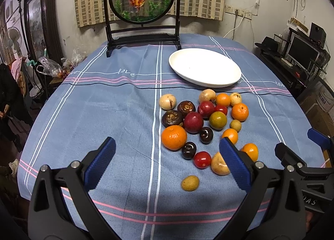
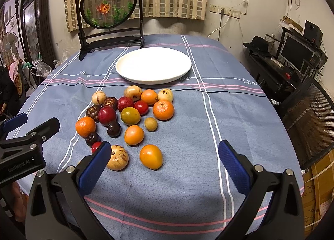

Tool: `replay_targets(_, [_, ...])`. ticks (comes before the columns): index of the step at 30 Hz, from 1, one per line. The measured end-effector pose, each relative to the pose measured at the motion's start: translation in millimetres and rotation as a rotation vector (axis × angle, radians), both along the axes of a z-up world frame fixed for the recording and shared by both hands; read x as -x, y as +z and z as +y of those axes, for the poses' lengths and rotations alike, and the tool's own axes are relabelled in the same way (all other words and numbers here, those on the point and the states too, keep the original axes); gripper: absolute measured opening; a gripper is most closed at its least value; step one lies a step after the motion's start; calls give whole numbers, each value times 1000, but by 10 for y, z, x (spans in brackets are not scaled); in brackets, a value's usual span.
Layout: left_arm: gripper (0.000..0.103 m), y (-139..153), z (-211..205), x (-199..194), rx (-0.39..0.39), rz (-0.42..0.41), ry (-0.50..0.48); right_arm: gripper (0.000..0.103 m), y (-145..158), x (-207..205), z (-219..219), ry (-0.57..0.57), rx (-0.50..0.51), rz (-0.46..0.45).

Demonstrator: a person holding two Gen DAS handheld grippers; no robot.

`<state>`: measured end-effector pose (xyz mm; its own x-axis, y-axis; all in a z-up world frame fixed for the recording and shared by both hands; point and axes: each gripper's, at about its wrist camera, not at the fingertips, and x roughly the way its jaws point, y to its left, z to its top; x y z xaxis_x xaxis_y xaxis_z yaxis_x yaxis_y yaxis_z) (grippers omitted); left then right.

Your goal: Organize fruits

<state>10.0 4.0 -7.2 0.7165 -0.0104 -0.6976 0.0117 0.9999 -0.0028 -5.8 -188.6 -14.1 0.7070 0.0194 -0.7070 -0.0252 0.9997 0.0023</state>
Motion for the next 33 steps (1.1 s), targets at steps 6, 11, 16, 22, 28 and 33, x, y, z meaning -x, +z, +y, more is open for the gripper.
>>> replay_targets(6, [101,6,2,1,1,0,-1,102,10,-1,15,11,0,-1])
replay_targets(11, [101,4,3,-1,1,1,-2,102,23,2,14,17,-3,0])
replay_targets(16, [101,-4,-4,-2,0,-1,-3,102,44,12,5,17,-5,-3])
replay_targets(22, [101,-6,-5,0,1,-1,-2,102,53,12,9,21,-3,-1])
replay_targets(28, [101,-8,-7,-1,0,-1,-3,102,51,11,13,22,-2,-1])
replay_targets(33, [101,-16,-20,-1,0,0,-7,102,50,11,13,22,-2,0])
